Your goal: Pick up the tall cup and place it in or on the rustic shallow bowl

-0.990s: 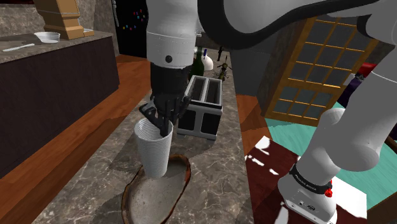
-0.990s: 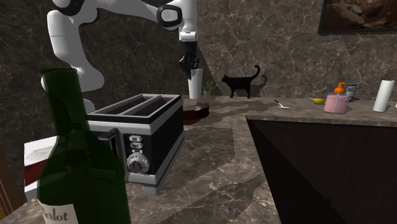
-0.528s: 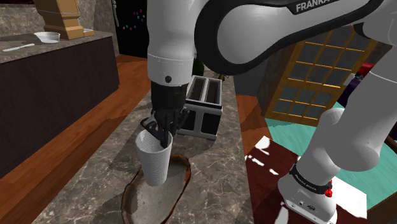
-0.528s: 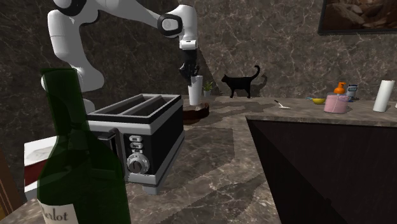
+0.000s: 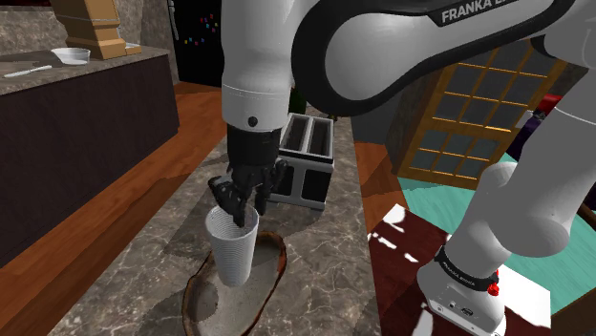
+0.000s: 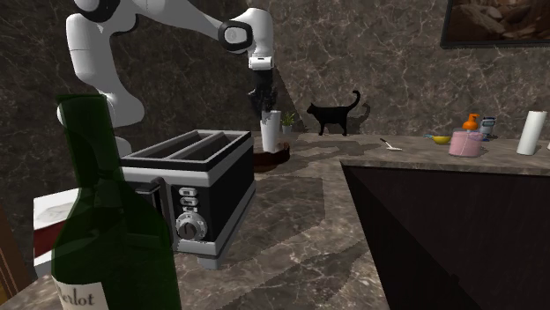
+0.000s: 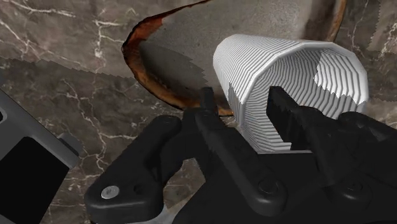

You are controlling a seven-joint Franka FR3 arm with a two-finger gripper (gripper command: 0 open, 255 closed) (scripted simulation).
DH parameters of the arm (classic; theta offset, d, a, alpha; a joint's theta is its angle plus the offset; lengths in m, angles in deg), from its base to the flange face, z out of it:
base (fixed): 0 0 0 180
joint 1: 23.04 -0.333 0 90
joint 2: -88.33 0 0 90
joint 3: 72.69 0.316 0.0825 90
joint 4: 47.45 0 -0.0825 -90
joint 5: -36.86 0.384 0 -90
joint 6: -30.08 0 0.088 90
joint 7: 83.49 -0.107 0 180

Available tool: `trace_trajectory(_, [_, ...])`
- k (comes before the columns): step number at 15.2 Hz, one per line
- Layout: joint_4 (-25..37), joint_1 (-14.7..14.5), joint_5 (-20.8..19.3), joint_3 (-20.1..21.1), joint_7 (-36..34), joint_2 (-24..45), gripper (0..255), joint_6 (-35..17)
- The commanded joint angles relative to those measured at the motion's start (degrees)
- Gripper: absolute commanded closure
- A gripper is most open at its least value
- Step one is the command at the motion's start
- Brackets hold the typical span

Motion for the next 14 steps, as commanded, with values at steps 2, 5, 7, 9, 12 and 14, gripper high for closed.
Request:
trace_trajectory(2, [0.00,0.00,0.00,0.00,0.00,0.00,0,0.00])
trace_trajectory(5, [0.00,0.00,0.00,0.00,0.00,0.00,0,0.00])
trace_trajectory(7, [2.89,0.24,0.38,-0.35,0.31,-1.01,0,3.80])
trace_trajectory(9, [5.75,0.45,0.55,-0.65,0.46,-1.60,0,7.20])
trace_trajectory(12, [5.74,0.45,0.56,-0.65,0.47,-1.60,0,7.20])
trace_trajectory(14, [5.75,0.45,0.55,-0.65,0.46,-1.60,0,7.20])
